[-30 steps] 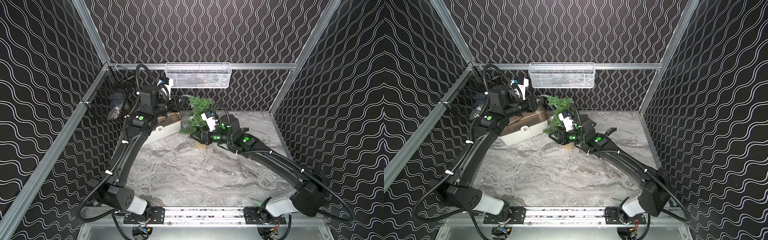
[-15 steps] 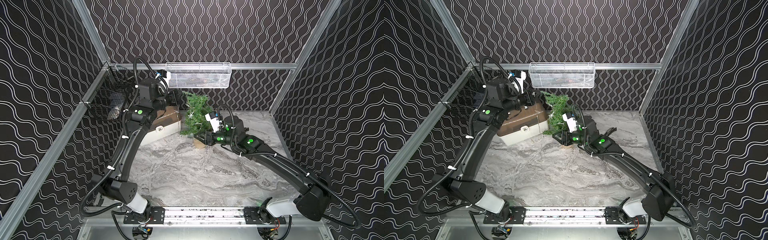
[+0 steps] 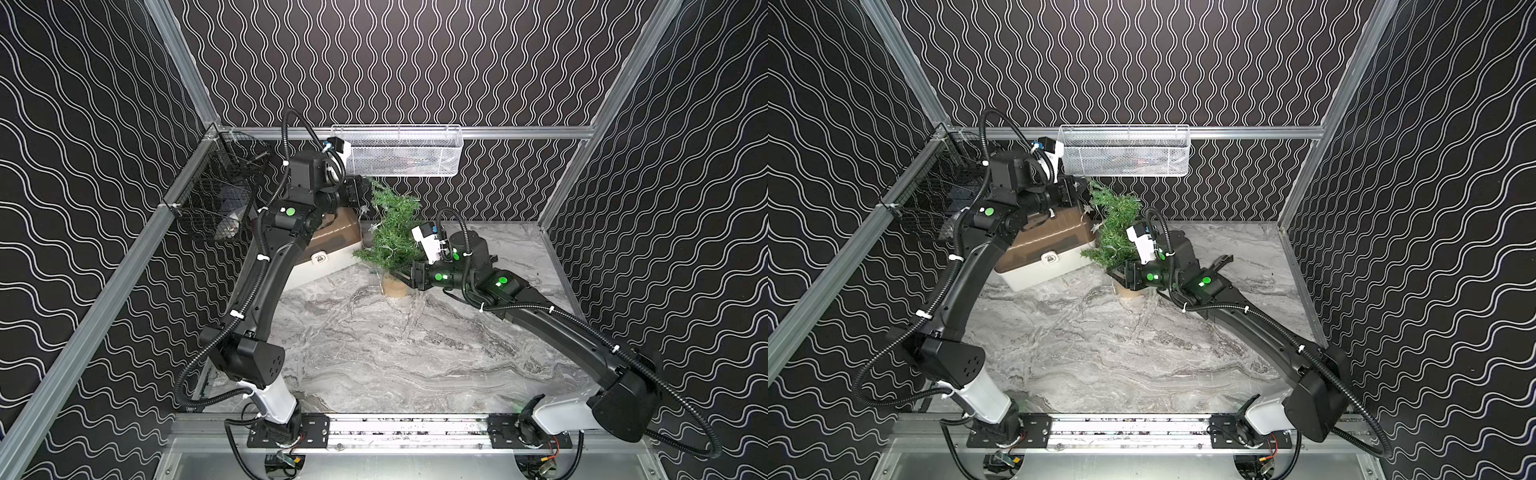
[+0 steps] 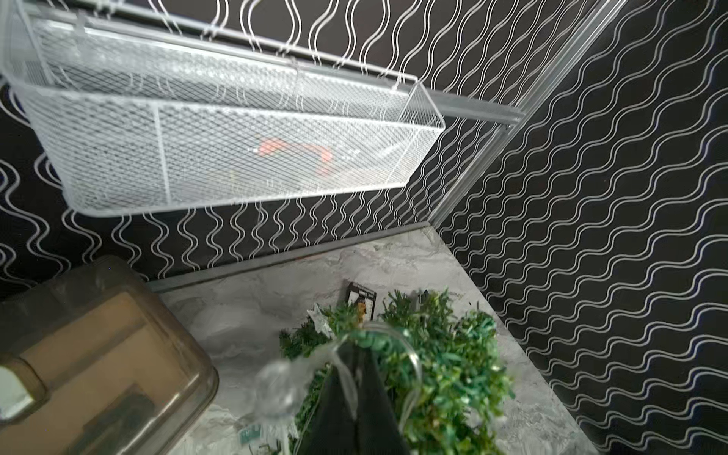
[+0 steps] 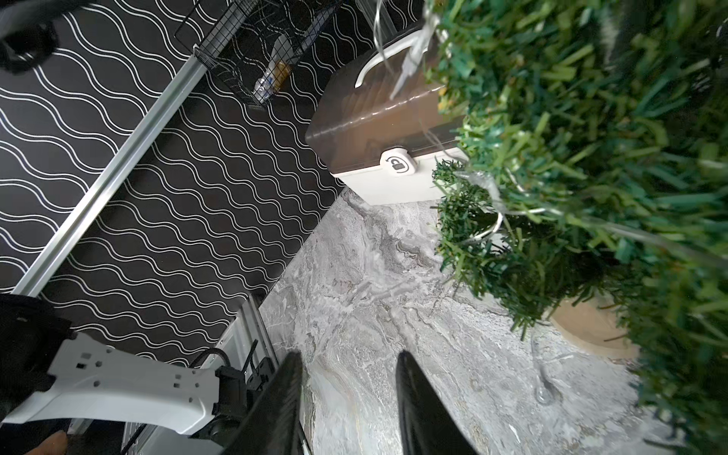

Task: Remove string lights from the small christmas tree
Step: Remove the light string from the Christmas tree.

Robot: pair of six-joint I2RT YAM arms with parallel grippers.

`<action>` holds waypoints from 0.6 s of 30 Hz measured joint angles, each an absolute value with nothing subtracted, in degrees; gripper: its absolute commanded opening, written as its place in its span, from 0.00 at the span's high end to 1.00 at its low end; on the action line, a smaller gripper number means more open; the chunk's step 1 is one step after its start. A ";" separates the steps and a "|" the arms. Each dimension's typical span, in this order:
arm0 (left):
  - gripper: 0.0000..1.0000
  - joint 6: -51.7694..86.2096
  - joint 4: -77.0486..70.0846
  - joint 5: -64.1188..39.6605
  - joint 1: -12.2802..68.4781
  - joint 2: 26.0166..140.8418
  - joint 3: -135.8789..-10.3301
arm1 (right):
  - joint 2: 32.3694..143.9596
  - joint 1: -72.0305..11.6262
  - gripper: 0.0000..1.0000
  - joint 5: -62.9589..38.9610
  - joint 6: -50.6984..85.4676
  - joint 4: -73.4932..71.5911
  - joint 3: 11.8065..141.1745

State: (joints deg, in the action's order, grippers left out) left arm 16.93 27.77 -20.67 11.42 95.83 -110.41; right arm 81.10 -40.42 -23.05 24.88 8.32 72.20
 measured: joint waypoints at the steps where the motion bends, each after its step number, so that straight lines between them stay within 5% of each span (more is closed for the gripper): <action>1: 0.97 17.04 27.40 -21.21 11.42 95.00 -108.18 | 81.10 -40.42 0.60 -23.07 24.88 8.32 72.20; 10: 1.00 18.31 23.24 -23.38 11.42 90.41 -98.56 | 81.62 -40.27 0.60 -23.46 24.86 8.43 72.27; 18: 1.00 16.38 27.77 -19.75 11.38 93.86 -111.11 | 81.95 -40.23 0.61 -23.46 24.88 8.71 72.90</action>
State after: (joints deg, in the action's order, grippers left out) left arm 16.38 27.77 -19.75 11.38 93.86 -111.11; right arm 81.95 -40.23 -23.46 24.88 8.71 72.90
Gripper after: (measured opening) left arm 0.054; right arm 0.397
